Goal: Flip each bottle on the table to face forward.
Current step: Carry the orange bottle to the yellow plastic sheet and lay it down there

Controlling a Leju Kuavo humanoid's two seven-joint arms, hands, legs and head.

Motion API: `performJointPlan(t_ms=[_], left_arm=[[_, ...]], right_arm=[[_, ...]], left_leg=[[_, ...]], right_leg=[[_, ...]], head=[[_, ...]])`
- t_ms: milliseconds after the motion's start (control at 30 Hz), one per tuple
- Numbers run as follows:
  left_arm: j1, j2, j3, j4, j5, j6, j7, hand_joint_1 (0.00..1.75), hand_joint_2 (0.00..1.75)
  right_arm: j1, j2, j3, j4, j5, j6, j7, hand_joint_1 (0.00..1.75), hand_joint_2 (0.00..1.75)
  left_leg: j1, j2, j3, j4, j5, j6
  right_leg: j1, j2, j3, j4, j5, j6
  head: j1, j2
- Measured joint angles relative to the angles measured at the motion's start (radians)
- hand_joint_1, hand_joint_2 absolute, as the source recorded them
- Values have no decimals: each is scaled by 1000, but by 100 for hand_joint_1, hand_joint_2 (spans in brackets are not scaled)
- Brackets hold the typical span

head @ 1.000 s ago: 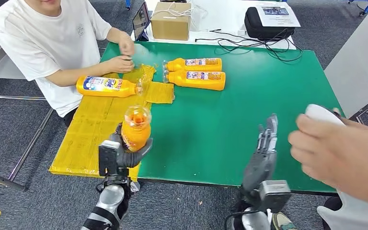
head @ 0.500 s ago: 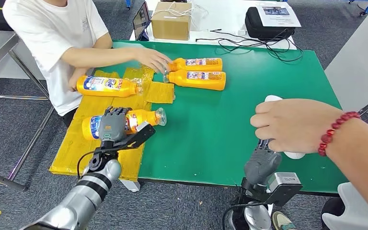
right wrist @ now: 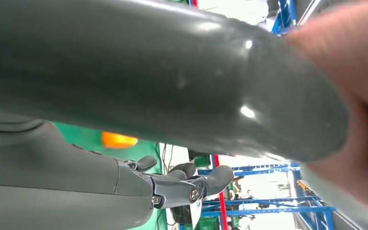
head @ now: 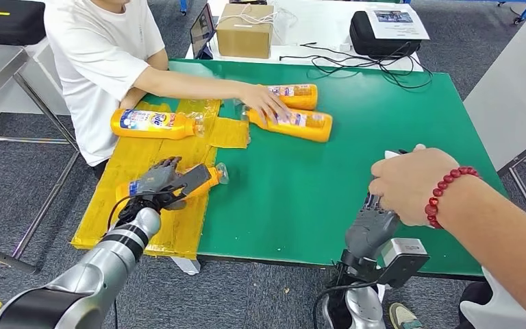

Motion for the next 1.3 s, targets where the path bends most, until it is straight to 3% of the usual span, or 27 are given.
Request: performJointPlan(t_ms=[200, 300, 600, 733, 867, 1000, 1167, 1300], left_arm=[[-30, 4, 56, 19, 64, -128, -39, 0, 175], [-33, 4, 79, 22, 104, -175, -107, 0, 175], [-10, -20, 140, 2, 221, -189, -316, 0, 175], [48, -64, 156, -98, 346, -176, -455, 0, 175], [130, -98, 132, -315, 569, -178, -470, 0, 175], [178, -105, 97, -508, 792, -174, -437, 0, 175], [215, -97, 52, -672, 964, -141, -369, 0, 175], [287, -76, -4, -785, 1028, -130, -364, 0, 175]], right_arm=[[-17, 8, -8, 21, -2, 2, 0, 0, 0], [-18, 10, -10, 26, -2, 2, 0, 0, 0], [-16, 13, -14, 27, -1, 2, 0, 0, 0], [-5, 13, -14, 27, 10, -15, 0, 0, 0], [12, 6, -7, 27, 52, -69, 0, 0, 0], [16, -23, 34, 39, 159, -168, 0, 0, 175], [13, -90, 112, 80, 307, -354, 0, 0, 175], [16, -130, 120, 126, 493, -383, 49, 0, 175]], left_leg=[[0, 0, 4, 0, 0, 0], [0, 0, 5, 0, 0, 0], [0, 0, 5, 0, 0, 0], [0, 0, 3, 0, 0, 0], [0, 0, 1, 0, 0, 0], [0, 0, -1, 0, 0, 0], [0, 0, -1, 0, 0, 0], [0, 0, -1, 0, -1, 0]], right_leg=[[0, 0, 4, 0, 0, 0], [0, 0, 6, 0, 0, 0], [0, 0, 5, 0, 0, 0], [0, 0, 3, 0, 0, 0], [0, 0, 1, 0, 0, 0], [0, 0, -1, 0, 0, 0], [0, 0, -1, 0, 0, 0], [0, 0, -1, 0, 0, 0]], head=[[0, 0], [0, 0], [0, 0], [0, 0], [0, 0], [0, 0], [0, 0], [0, 0]])
